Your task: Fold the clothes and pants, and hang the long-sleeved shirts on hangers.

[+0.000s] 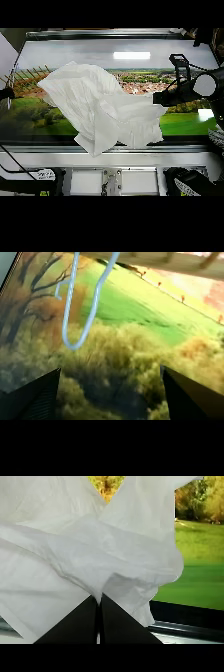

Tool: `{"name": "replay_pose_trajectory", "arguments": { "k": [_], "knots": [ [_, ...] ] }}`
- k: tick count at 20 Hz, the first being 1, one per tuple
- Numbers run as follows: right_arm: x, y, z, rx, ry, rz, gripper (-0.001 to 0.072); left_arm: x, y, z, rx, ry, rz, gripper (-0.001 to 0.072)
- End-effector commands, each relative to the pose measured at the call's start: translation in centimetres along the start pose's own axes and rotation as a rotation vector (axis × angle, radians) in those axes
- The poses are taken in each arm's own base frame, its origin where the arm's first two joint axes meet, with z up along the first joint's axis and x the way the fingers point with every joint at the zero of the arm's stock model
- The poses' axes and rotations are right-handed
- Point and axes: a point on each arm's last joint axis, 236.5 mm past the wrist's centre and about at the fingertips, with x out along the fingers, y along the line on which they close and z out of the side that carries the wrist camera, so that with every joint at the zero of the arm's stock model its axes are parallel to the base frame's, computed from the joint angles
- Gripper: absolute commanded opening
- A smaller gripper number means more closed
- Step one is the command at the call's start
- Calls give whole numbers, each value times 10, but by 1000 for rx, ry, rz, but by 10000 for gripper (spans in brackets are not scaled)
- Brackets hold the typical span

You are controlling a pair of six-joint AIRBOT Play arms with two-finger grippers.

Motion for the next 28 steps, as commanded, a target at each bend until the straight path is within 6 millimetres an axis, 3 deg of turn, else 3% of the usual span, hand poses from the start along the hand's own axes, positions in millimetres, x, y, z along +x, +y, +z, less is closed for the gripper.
{"name": "replay_pose_trajectory", "arguments": {
  "k": [1, 4, 9, 14, 23, 24, 25, 26, 28],
  "knots": [
    [0, 0, 0, -1, 1, 1, 16, 53, 10, 6, 27, 38, 32, 692],
    [0, 0, 0, -1, 1, 1, 16, 77, 22, 10, 59, 85, 81, 692],
    [0, 0, 0, -1, 0, 1, 16, 100, 29, 23, 57, 91, 109, 692],
    [0, 0, 0, -1, 1, 1, 16, 119, 34, 24, 48, 74, 114, 691],
    [0, 0, 0, -1, 0, 1, 16, 155, 31, 1, 43, 117, 102, 689],
    [0, 0, 0, -1, 1, 1, 16, 155, 28, 2, 41, 116, 101, 550],
    [0, 0, 0, -1, 1, 1, 16, 154, 27, 2, 41, 114, 99, 357],
    [0, 0, 0, -1, 1, 0, 16, 154, 24, 3, 48, 113, 98, 239],
    [0, 0, 0, -1, 1, 1, 16, 154, 21, 3, 49, 114, 94, 243]
  ]
}}
